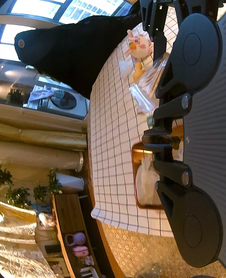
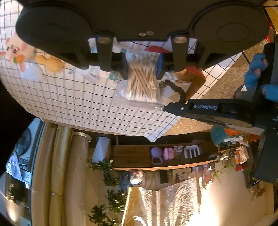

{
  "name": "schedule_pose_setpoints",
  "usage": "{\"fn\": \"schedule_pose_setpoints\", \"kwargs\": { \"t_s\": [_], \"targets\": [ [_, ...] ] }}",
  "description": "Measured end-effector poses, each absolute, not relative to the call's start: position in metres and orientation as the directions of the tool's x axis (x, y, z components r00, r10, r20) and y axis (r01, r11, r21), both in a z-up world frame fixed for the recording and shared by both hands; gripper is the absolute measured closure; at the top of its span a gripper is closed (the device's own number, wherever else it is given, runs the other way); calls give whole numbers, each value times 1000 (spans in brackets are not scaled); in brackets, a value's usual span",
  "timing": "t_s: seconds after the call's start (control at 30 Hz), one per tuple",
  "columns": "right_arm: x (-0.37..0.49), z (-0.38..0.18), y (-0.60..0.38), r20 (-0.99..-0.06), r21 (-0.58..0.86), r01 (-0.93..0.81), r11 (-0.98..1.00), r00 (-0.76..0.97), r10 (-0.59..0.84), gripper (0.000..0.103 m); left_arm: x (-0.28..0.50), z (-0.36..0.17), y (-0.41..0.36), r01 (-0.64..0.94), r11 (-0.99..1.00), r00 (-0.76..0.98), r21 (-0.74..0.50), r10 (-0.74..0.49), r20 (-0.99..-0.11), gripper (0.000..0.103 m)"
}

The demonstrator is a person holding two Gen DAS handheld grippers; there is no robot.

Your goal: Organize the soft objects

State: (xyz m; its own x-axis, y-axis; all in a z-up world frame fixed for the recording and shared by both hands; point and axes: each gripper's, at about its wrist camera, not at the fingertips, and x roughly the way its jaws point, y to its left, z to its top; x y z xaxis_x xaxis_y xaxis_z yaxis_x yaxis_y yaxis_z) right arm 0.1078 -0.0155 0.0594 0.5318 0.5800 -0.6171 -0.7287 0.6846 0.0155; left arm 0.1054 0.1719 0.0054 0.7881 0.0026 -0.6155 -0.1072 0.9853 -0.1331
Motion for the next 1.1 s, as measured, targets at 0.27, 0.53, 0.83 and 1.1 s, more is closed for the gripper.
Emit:
{"fn": "schedule_pose_setpoints", "kwargs": {
  "t_s": [0.27, 0.53, 0.83, 1.1],
  "targets": [
    [112, 46, 27, -647, -6, -755, 655, 503, 573, 71, 106, -10, 209, -162, 980, 761, -119, 48, -646, 94],
    [130, 26, 51, -682, 2, -761, 648, 473, 558, 71, 114, -34, 231, -176, 979, 705, -106, 51, -707, 94],
    [146, 0, 75, -730, 9, -773, 635, 429, 532, 71, 126, -68, 232, -155, 985, 636, -74, 42, -771, 94],
    [150, -20, 89, -768, -12, -789, 614, 400, 499, 71, 137, -90, 238, -162, 984, 596, -79, 34, -802, 94]
  ]
}}
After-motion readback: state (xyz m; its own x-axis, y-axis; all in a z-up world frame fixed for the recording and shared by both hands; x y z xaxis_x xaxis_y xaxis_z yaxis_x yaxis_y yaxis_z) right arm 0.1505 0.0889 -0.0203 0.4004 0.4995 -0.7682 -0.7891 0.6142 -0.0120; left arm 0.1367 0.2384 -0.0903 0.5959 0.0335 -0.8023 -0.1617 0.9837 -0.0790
